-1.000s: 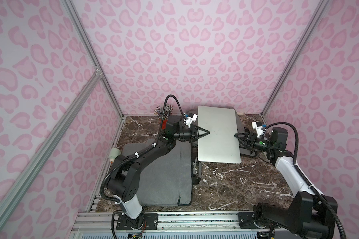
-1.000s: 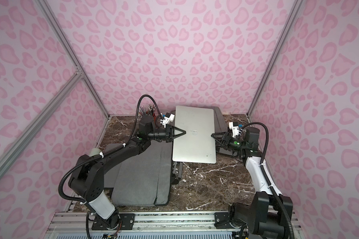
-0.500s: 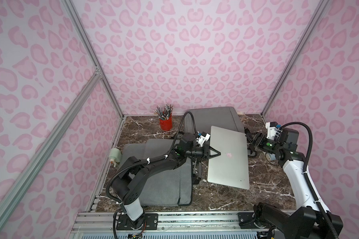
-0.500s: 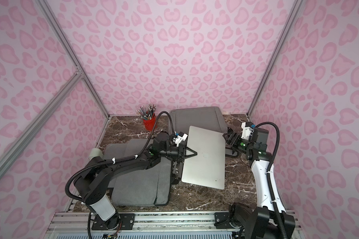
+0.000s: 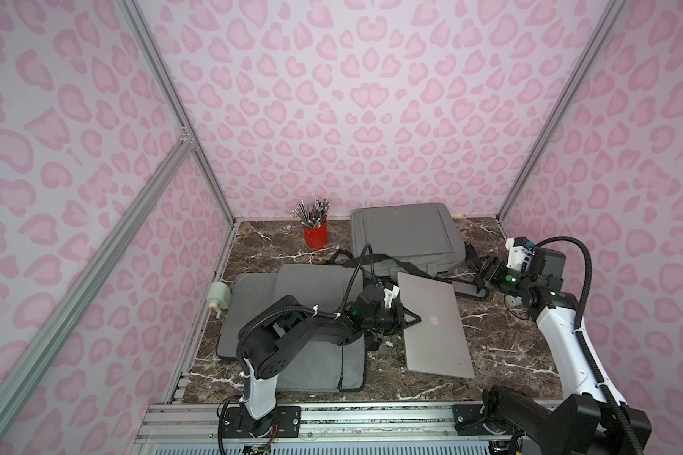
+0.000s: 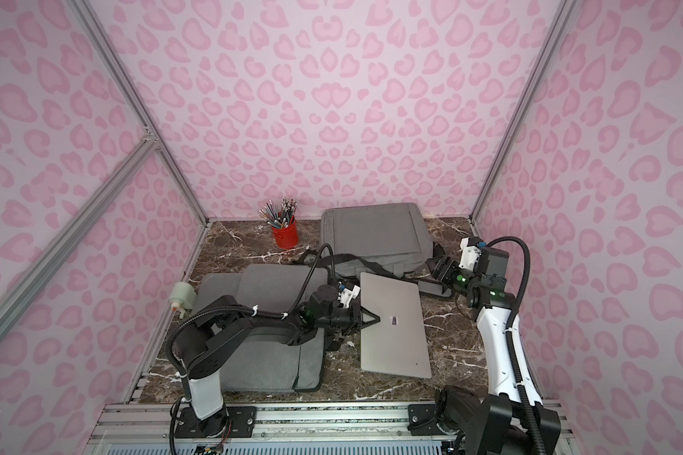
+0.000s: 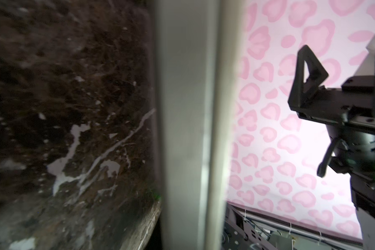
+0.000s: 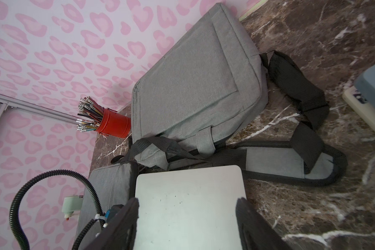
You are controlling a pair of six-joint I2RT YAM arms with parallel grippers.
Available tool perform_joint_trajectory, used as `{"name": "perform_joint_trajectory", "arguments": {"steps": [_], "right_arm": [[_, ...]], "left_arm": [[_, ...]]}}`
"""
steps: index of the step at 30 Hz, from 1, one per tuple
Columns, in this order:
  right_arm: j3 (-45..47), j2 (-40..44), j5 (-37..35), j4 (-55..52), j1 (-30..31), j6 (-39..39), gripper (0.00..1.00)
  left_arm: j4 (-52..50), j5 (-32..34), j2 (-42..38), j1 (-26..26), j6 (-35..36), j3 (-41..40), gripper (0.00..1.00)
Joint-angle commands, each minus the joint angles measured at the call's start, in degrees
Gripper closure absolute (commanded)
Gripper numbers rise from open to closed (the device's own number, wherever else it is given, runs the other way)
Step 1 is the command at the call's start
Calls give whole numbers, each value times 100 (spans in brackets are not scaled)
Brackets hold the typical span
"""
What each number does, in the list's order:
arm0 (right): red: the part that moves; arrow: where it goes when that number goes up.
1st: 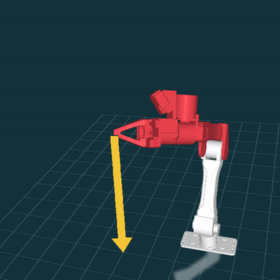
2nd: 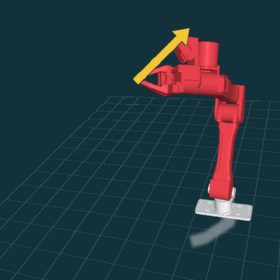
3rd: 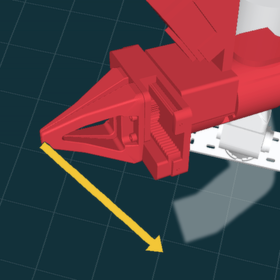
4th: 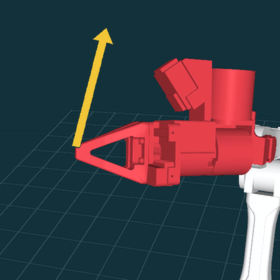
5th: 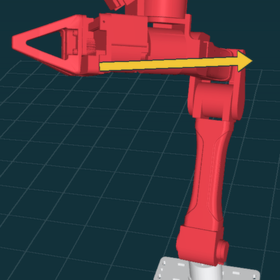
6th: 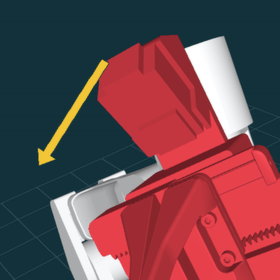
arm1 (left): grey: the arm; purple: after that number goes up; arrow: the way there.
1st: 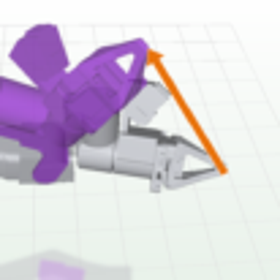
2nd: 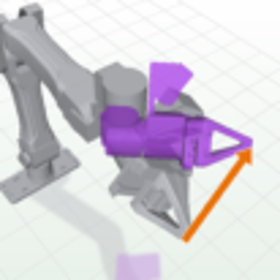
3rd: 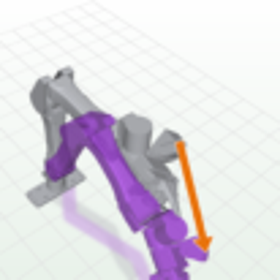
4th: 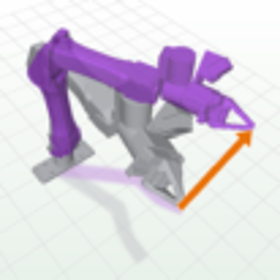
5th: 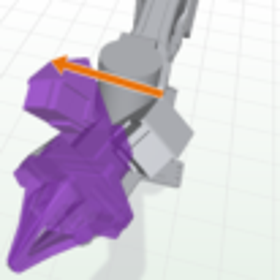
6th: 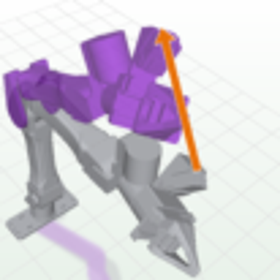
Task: Open the zippered laptop bag and take out the laptop
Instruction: Place the laptop at the center of the board.
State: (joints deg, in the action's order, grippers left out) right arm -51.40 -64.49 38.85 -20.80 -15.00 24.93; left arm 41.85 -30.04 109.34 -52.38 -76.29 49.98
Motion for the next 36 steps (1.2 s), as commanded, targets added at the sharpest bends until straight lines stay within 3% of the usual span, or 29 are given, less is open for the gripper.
{"name": "perform_joint_trajectory", "arguments": {"steps": [1, 17, 24, 28, 36], "right_arm": [[72, 7, 18, 150, 6, 3, 28], [337, 24, 79, 294, 4, 37, 27], [419, 41, 71, 315, 6, 34, 27], [477, 50, 89, 339, 6, 30, 27], [516, 42, 71, 366, 2, -16, 27]], "left_arm": [[1359, 85, 44, -83, -205, -36, 98], [1130, 239, 457, -369, -409, -109, 98], [1143, 386, 859, -369, -504, 305, 95], [1021, 368, 1020, -369, -496, 503, 90], [416, 184, 1080, -344, -273, 613, 67]]}}
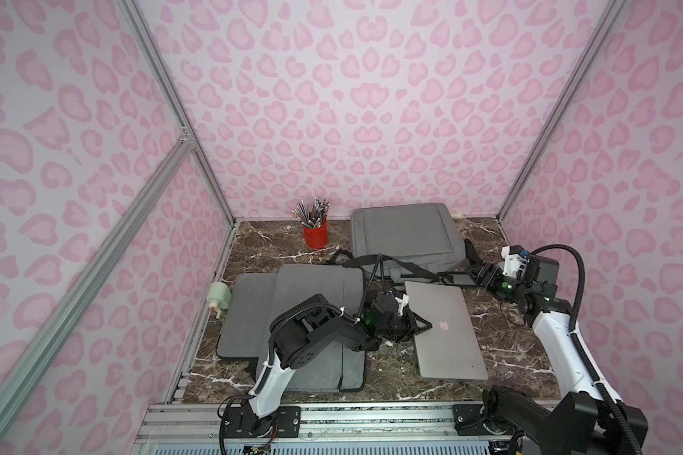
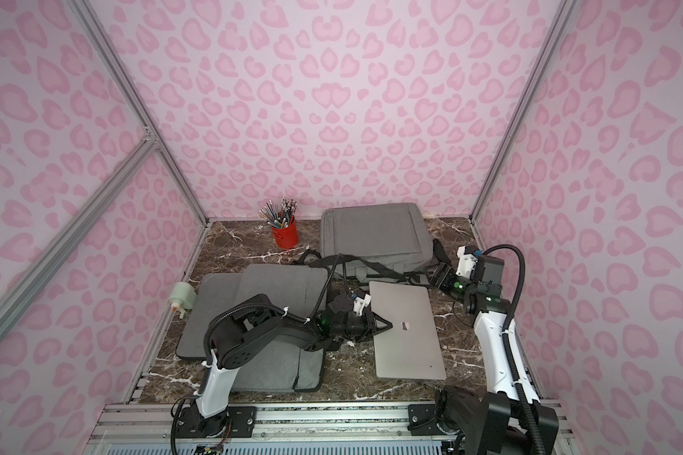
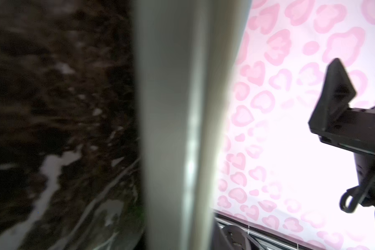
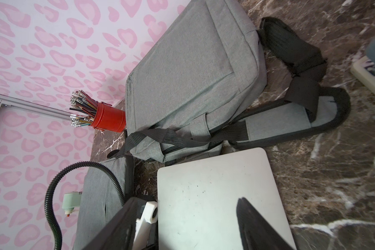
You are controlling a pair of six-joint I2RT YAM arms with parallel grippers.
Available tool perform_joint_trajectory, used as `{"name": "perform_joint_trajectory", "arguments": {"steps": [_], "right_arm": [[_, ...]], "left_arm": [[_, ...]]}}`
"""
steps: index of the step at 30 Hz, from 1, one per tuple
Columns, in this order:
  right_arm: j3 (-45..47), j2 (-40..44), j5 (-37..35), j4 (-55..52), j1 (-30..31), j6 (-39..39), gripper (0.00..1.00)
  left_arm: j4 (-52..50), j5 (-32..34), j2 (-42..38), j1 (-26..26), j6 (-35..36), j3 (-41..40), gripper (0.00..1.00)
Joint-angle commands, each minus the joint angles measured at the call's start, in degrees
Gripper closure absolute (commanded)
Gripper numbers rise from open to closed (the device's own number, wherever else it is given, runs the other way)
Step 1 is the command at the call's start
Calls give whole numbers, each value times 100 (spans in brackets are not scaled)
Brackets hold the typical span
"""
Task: Open the zippered laptop bag and take out the laptop
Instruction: Place the laptop at the center of the board.
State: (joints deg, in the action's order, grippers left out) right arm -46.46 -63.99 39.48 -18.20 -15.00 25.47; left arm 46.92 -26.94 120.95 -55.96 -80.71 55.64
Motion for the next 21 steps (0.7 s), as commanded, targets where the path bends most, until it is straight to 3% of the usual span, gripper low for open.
{"name": "perform_joint_trajectory", "arguments": {"steps": [1, 9, 21], "right_arm": [[18, -10, 1, 98, 4, -77, 27], [67, 0, -133, 71, 3, -162, 26], [169, 113, -139, 87, 6, -218, 25]], "left_arm": [[-256, -127, -142, 29, 241, 44, 66], [-2119, -154, -571, 151, 1145, 355, 49], [-3972, -155, -723, 434, 2077, 822, 46]]}}
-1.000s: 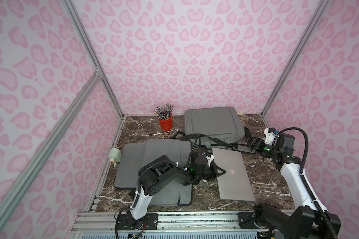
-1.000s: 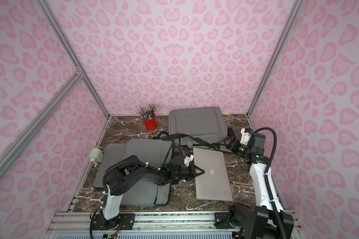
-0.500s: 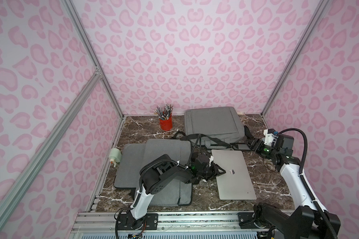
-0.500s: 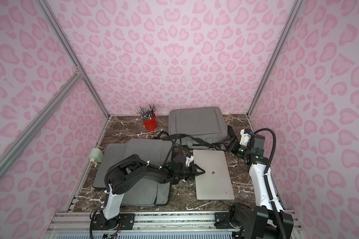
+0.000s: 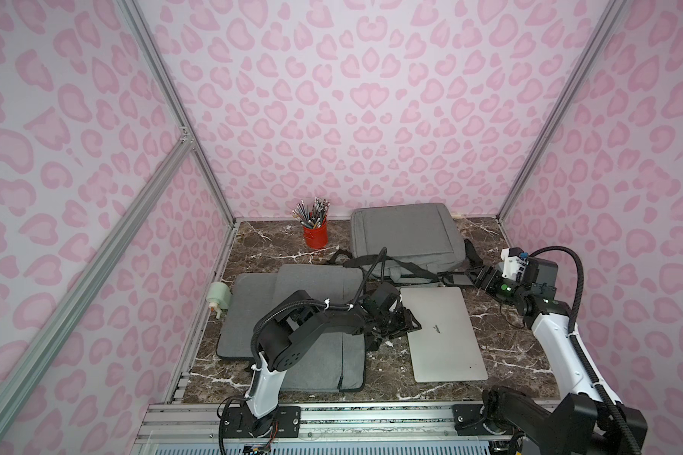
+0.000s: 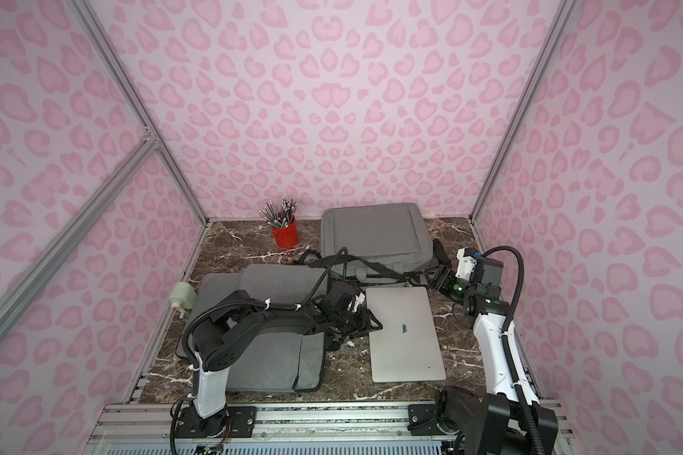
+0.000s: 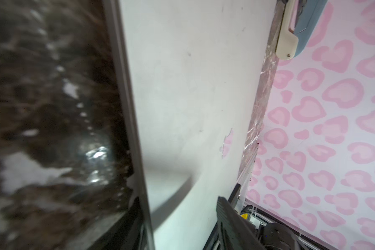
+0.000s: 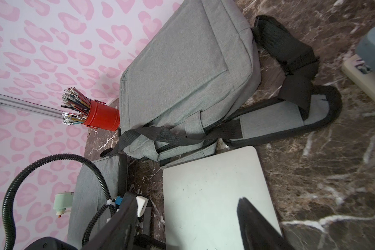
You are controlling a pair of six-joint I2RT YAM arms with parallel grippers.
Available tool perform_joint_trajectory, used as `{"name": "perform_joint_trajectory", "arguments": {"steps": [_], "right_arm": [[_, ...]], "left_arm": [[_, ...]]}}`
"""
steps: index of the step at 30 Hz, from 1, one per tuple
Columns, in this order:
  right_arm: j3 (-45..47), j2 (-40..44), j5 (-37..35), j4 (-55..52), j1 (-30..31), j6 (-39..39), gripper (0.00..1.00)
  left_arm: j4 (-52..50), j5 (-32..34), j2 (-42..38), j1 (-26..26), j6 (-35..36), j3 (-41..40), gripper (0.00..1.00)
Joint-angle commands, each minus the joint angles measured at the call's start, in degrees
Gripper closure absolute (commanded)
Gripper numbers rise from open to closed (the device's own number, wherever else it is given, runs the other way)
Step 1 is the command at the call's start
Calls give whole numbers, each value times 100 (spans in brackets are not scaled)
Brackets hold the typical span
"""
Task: Open the zippered laptop bag and take out the laptop
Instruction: Place the laptop at the center of the board, then pick up the zippered laptop bag.
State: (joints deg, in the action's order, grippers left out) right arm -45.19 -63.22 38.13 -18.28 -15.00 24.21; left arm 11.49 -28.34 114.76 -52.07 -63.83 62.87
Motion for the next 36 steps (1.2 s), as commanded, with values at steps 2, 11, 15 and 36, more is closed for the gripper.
{"name": "perform_joint_trajectory", "arguments": {"steps": [2, 11, 15, 36], "right_arm": [[95, 93, 76, 175, 6, -62, 24], [534, 275, 131, 790, 768, 398, 15], [808, 204, -54, 1403, 1559, 819, 15], [-146, -2838, -361, 3074, 4630, 1561, 22]], "left_arm": [[-896, 65, -200, 82, 682, 252, 46], [-3610, 787, -999, 313, 2497, 1036, 44], [-4503, 1226, -1579, 656, 3032, 970, 42], [-6099, 2509, -3466, 4648, 5315, 113, 38]]}}
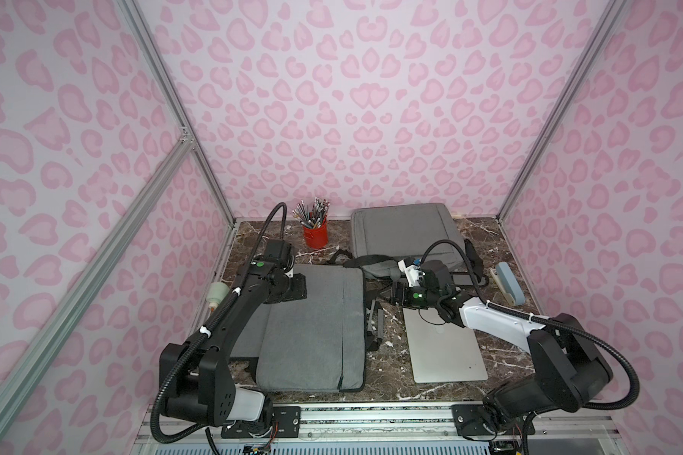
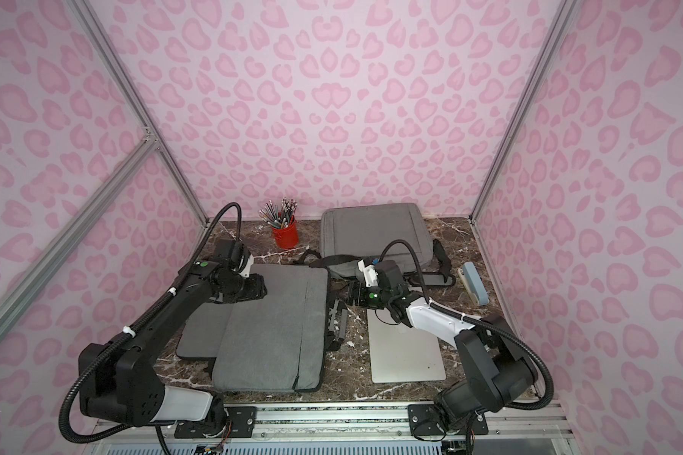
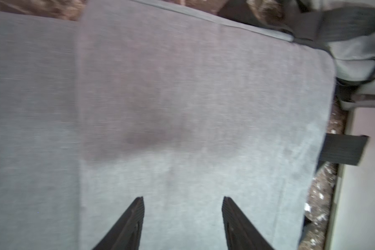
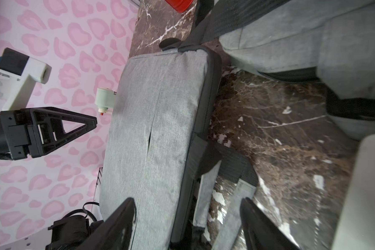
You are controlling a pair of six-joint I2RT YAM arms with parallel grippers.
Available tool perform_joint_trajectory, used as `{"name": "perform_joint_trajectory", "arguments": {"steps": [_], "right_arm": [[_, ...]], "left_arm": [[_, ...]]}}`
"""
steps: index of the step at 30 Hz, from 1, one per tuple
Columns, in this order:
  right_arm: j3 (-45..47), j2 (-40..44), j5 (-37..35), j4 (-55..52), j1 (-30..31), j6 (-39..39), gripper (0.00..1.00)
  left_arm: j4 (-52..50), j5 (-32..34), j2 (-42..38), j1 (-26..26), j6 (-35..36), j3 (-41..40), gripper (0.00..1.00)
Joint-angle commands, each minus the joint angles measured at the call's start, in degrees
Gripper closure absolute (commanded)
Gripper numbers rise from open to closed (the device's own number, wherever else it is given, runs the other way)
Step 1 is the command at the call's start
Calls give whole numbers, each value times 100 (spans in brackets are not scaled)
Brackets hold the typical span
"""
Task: Open the zippered laptop bag and take out the laptop
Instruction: Pick up the zippered laptop bag.
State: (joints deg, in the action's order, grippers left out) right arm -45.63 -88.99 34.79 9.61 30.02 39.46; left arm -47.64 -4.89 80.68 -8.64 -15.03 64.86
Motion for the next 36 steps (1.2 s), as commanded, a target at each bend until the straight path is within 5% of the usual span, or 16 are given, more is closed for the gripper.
{"name": "perform_joint_trajectory", "arguments": {"steps": [1, 6, 16, 25, 36], "right_arm": [[-156, -419, -16, 309, 173, 35, 22], [-431, -1027, 89, 419, 396, 29, 22], [-754, -1836, 316, 684, 709, 133, 27], [-946, -2335, 530, 871, 880, 237, 44], [-902, -2147, 628, 896, 914, 316, 81]], "left_arm": [[-123, 85, -94, 485, 479, -157, 39], [170, -206, -65, 1052, 580, -364, 38], [462, -538, 486, 1201, 605, -518, 39], [385, -603, 1038, 1194, 667, -498, 43], [200, -996, 895, 1198, 742, -365, 85]]}}
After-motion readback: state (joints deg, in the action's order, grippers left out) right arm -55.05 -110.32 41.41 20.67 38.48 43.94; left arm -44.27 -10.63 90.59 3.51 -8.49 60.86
